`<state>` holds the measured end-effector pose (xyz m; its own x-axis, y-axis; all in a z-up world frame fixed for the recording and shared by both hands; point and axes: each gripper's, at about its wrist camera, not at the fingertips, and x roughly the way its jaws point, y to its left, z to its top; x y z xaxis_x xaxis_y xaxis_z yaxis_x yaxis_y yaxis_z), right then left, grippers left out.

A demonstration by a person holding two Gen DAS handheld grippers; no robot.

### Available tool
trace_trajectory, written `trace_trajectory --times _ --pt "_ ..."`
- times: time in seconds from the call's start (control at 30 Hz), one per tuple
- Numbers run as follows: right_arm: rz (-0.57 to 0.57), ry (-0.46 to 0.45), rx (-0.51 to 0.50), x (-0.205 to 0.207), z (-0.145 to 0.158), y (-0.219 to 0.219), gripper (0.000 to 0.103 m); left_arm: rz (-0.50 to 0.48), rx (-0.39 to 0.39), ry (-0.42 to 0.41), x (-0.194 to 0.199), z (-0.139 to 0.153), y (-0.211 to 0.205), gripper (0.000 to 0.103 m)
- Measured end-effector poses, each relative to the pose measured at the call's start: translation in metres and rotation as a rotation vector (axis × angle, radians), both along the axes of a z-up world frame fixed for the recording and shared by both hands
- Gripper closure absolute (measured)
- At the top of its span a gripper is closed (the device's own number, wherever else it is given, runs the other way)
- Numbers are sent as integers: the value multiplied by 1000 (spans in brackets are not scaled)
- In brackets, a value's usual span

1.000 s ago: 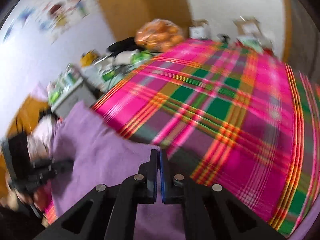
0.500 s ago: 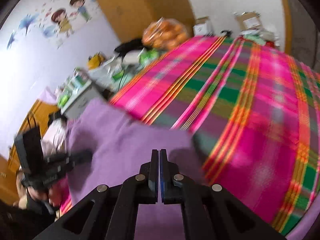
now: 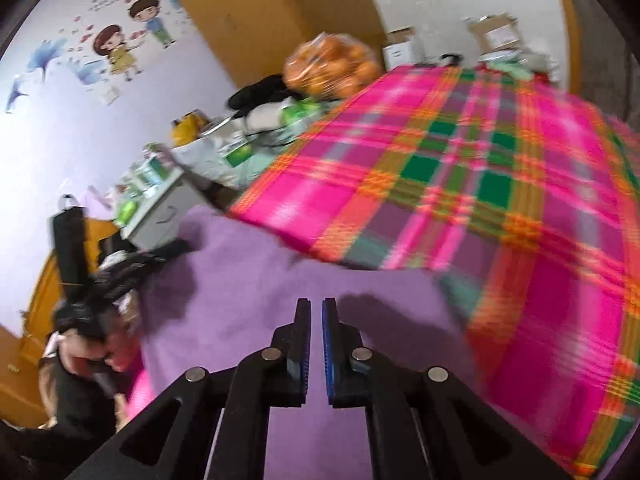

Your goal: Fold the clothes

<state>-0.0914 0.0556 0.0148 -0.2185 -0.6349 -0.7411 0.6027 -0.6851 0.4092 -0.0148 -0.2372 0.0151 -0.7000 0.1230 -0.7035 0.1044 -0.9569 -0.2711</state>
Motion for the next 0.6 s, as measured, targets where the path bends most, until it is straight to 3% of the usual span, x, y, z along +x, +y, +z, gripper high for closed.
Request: trace_trajectory --times 0.1,0.23,0.33,0.43,0.53,0.6 --pt "-3 -39 13 -6 -15 -23 97 -4 0 6 4 2 -7 97" --pt "-143 -142 -57 -35 -35 -7 103 -14 -42 9 10 7 -4 97" --pt "-217 -103 -46 -37 -30 3 103 -24 -67 48 6 23 5 97" --pt "-201 -112 -69 -35 -25 1 97 -69 -74 84 -7 36 17 97" --pt "-172 -133 -53 -34 -30 -5 97 -98 -91 42 -32 28 23 96" --pt "-177 -149 -30 -40 -37 -1 103 -71 -84 -40 -51 12 18 97"
